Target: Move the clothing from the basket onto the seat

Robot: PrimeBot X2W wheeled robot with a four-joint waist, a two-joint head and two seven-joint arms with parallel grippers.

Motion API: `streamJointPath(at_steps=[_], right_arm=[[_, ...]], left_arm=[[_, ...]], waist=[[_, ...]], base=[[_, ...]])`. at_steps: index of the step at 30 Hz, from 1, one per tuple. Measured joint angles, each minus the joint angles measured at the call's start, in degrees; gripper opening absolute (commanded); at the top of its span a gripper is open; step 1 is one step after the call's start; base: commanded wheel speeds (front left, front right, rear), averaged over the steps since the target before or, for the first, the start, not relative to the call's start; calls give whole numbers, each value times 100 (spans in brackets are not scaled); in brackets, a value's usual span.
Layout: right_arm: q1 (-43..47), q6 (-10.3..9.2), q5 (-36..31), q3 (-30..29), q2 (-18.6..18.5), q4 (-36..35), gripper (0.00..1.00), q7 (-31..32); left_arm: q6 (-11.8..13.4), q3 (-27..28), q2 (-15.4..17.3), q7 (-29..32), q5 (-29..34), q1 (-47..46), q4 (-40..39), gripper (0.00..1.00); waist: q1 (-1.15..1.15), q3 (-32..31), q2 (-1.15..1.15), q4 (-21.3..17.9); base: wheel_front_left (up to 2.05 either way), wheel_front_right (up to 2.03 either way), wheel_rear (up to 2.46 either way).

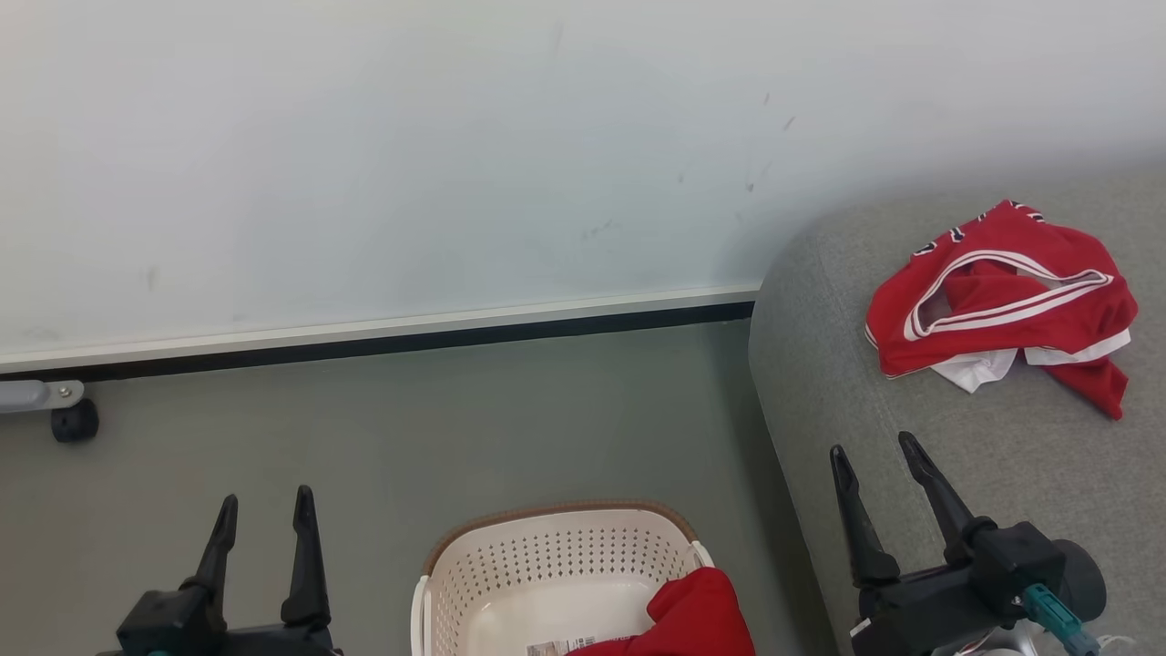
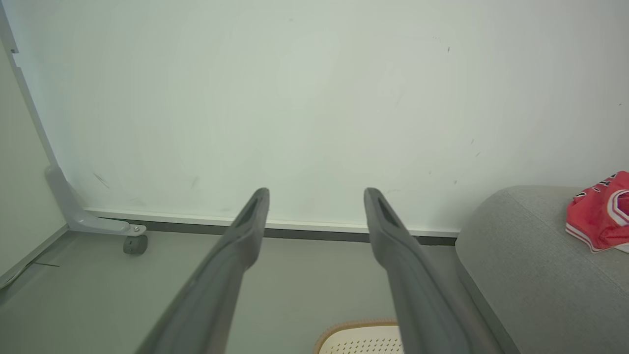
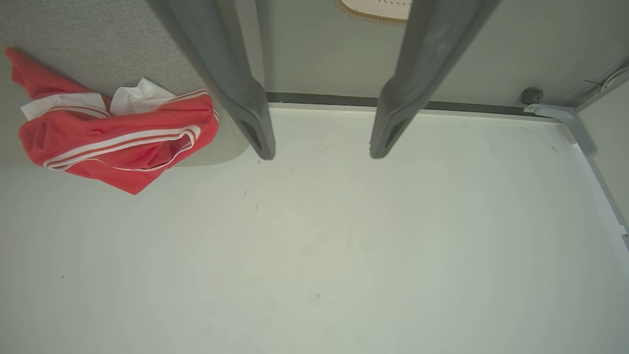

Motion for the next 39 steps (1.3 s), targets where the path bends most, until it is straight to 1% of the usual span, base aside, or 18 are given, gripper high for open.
streamJointPath(at_steps=[13, 21, 23, 24, 26, 31, 39], right_arm=[[-35, -2, 0, -93, -51, -296, 100, 0], [-447, -19, -8, -205, -126, -504, 100, 0], [-533, -19, -16, -222, -148, -516, 100, 0], [-720, -19, -22, -281, -205, -539, 100, 0], [-803, -19, -22, -320, -231, -549, 100, -1], [-1168, -26, -22, -520, -357, -628, 100, 0], [-1686, -77, -22, -692, -455, -802, 100, 0]], left_arm=[[-7, -16, -23, 0, 107, 66, -250, 100], [-153, -264, -33, 14, 188, -292, -108, 100], [-156, -318, -44, 58, 214, -360, -60, 100], [-207, -448, -83, 121, 254, -497, 74, 100], [-211, -516, -111, 166, 280, -563, 133, 100], [-357, -854, -232, 368, 372, -867, 569, 100], [-513, -1267, -315, 723, 649, -1441, 1339, 100]], waist=[[0, 359, 0, -21], [1, 791, 0, -50], [0, 858, 0, -55], [1, 1002, 0, -66], [1, 1075, 0, -72], [1, 1467, 1, -103], [1, 2125, 1, -171]], base=[[0, 0, 0], [0, 0, 0], [0, 0, 0], [0, 0, 0], [0, 0, 0], [0, 0, 0], [0, 0, 0]])
